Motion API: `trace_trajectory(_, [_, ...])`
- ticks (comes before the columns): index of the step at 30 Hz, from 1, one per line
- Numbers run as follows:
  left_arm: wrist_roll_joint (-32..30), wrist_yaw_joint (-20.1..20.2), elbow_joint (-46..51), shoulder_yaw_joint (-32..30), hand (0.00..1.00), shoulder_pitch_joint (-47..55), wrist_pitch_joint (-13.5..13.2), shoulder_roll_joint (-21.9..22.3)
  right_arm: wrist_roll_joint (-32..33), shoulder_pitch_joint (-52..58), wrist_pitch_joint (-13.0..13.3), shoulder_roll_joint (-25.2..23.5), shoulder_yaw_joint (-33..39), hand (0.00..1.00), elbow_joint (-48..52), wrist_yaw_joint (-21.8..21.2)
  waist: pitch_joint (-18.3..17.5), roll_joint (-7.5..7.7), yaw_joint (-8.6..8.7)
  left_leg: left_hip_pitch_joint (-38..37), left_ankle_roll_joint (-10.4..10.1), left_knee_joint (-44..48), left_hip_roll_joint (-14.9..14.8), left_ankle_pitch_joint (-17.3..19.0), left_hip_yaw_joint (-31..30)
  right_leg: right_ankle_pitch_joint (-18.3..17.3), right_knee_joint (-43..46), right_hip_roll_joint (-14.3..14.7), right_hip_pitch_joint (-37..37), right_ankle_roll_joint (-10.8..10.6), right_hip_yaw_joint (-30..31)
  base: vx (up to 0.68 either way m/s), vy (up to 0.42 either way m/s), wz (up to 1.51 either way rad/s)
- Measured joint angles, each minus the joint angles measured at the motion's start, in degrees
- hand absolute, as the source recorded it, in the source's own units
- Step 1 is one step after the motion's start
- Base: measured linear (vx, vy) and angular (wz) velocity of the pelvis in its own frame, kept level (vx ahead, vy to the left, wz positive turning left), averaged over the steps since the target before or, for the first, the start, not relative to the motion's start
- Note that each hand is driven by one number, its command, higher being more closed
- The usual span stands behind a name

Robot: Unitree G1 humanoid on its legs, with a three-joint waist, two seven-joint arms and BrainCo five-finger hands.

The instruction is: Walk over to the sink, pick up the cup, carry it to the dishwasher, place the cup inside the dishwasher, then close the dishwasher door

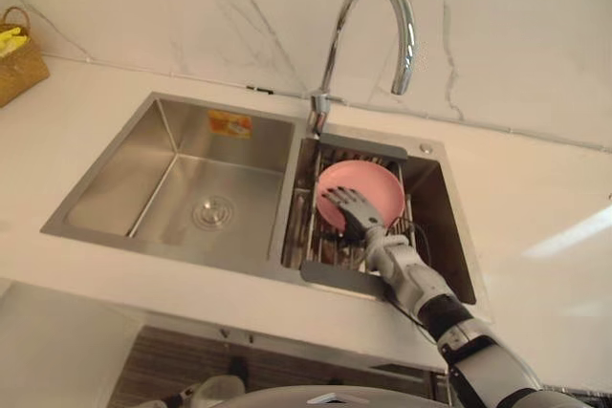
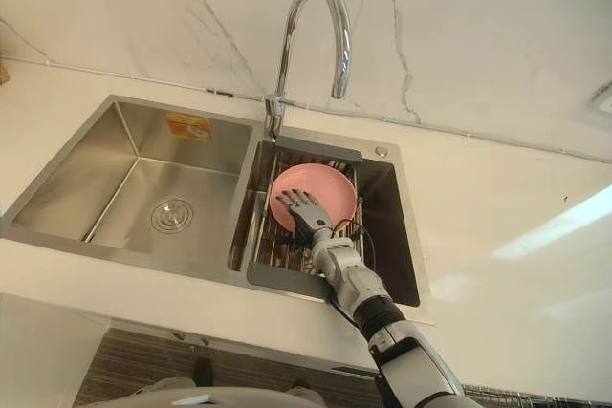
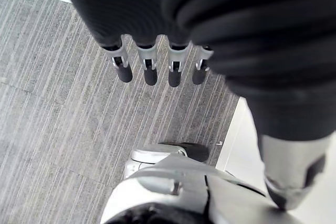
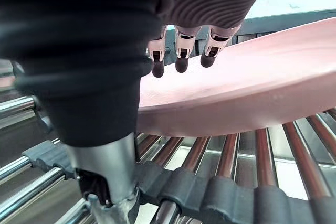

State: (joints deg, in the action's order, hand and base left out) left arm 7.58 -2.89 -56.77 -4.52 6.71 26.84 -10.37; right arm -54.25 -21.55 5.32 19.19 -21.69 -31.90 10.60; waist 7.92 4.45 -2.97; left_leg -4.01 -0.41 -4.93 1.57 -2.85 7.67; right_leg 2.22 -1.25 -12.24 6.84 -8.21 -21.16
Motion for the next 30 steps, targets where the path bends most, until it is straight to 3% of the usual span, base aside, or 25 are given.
trace_trajectory(5, [0.0, 0.1, 0.0, -0.3, 0.00, 0.9, -0.6, 0.7, 0.5, 1.3, 0.9, 0.6, 2.8, 0.00, 1.9, 2.4, 0.0, -1.22, 0.23, 0.1, 0.0, 0.0, 0.0, 0.0, -0.1, -0.1, 0.1, 0.0, -0.1, 0.2, 0.0, 0.00, 0.003, 0.02])
trace_trajectory(7, [0.0, 0.6, 0.0, -0.4, 0.00, 1.4, -0.7, 1.4, 1.8, 1.4, 0.8, 0.5, 7.2, 0.00, 2.2, 14.2, 0.0, -2.65, 0.38, 0.2, 0.0, 0.0, 0.1, -0.1, -0.1, 0.0, 0.0, -0.1, -0.3, 0.5, 0.1, 0.00, 0.000, 0.00])
trace_trajectory(8, [0.0, 0.7, 0.0, -0.4, 0.00, 1.5, -0.7, 1.7, 1.9, 1.4, 0.8, 1.0, 7.3, 0.00, 2.4, 14.6, -0.1, -2.79, 0.53, 0.2, 0.0, 0.0, 0.2, -0.2, -0.1, 0.0, 0.0, -0.2, -0.3, 0.6, 0.0, -0.03, 0.033, 0.00])
trace_trajectory(11, [0.0, 0.8, -0.1, -0.4, 0.00, 2.1, -0.7, 2.9, 2.4, 1.2, -0.6, 1.7, 10.7, 0.00, 6.0, 19.9, -0.5, -5.06, 1.02, 1.1, 0.1, 0.0, 0.4, -0.4, -0.2, 0.1, -0.3, -0.3, -1.0, 0.8, 0.0, 0.00, 0.014, 0.03])
trace_trajectory(15, [0.0, 0.9, 0.0, -0.3, 0.00, 3.4, -0.7, 3.5, 3.1, 0.8, -7.6, 4.3, 15.6, 0.00, 5.7, 19.4, -1.0, -5.07, 0.60, 1.0, 0.5, 0.0, 0.2, -1.0, -0.8, 0.5, -0.5, 0.0, -0.8, 0.4, -0.1, 0.05, -0.012, 0.03])
trace_trajectory(17, [0.0, 1.2, 0.0, 0.1, 0.00, 3.3, -0.6, 3.0, 3.2, 0.6, -9.3, 4.3, 15.6, 0.00, 5.6, 18.9, -1.1, -4.78, 0.68, 1.1, 1.0, 0.0, -0.1, -1.3, -0.7, 1.0, -0.6, 0.4, -0.7, -0.1, 0.0, 0.07, -0.040, -0.06])
trace_trajectory(21, [0.0, 1.3, 0.0, 0.2, 0.00, 3.3, -0.6, 2.0, 3.1, -0.1, -9.6, 3.9, 15.4, 0.00, 3.6, 16.8, -1.3, -3.07, 0.52, 1.0, 0.9, 0.0, -0.2, -1.3, -0.1, 1.0, -1.2, 0.8, -0.5, -0.1, 0.0, 0.04, -0.024, -0.02])
trace_trajectory(30, [0.0, 1.3, 0.0, 0.4, 0.00, 3.1, -0.5, 1.7, 3.3, -0.1, -9.5, 3.6, 14.8, 0.00, 3.6, 14.8, -1.2, -2.60, 0.25, 0.3, 0.6, 0.0, -0.2, -1.1, 0.2, 1.2, -1.5, 0.7, 0.0, 0.6, 0.1, -0.04, 0.008, -0.01])
